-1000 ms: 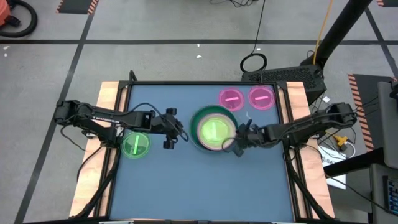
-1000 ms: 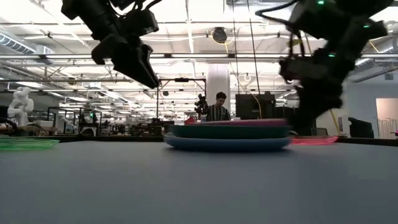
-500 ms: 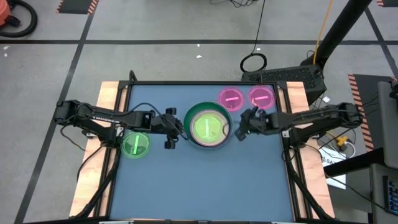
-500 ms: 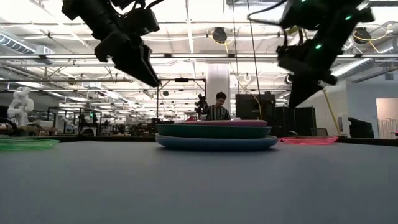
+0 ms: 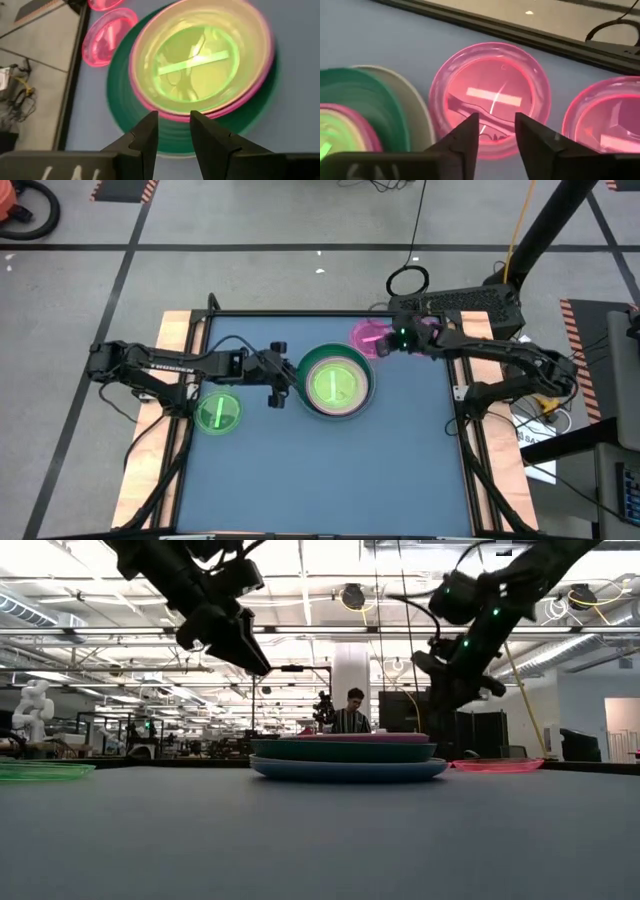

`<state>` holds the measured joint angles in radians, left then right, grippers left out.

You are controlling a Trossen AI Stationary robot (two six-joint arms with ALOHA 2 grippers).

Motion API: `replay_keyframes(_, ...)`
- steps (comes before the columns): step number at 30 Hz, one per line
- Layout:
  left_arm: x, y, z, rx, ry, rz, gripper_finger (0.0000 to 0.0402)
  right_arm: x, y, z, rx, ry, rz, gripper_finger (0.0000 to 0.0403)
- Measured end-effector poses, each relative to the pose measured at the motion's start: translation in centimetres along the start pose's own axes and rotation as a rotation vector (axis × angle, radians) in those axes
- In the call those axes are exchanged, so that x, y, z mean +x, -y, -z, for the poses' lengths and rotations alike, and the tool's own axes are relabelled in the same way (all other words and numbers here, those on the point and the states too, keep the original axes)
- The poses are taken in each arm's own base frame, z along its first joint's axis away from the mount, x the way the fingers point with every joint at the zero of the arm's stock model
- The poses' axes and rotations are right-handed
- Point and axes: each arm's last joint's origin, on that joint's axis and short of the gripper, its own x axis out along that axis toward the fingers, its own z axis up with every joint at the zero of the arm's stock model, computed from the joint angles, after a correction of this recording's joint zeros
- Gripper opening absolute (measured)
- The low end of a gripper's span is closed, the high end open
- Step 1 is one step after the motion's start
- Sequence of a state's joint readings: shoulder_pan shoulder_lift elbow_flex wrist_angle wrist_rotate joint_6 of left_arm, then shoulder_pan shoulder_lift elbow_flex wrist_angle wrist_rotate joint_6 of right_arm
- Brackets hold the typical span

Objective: Stack plastic plates
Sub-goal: Stack the left light pink plate on top of the light green plate

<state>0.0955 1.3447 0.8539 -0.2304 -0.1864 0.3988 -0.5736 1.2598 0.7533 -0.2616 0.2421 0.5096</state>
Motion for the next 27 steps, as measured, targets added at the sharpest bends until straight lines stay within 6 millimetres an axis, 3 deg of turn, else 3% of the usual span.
replay_keyframes(8,0.3,-2.2,1.1,-0.046,-0.043,-0.054,0.012,3.6,1.3,-4.6,-0.052,-0.073,0.009,0.0145)
replay_keyframes(12,0.4,-2.7,1.7,-0.061,-0.076,-0.06,0.012,5.0,1.5,-7.3,-0.177,-0.194,-0.006,0.0143)
replay_keyframes(16,0.4,-2.9,2.1,-0.086,-0.107,-0.056,0.012,6.4,2.1,-9.2,-0.175,-0.322,0.028,0.0143)
replay_keyframes(27,0.3,-2.1,2.4,-0.158,-0.158,-0.02,0.012,10.0,3.2,-8.3,-0.249,-0.485,0.06,0.0142)
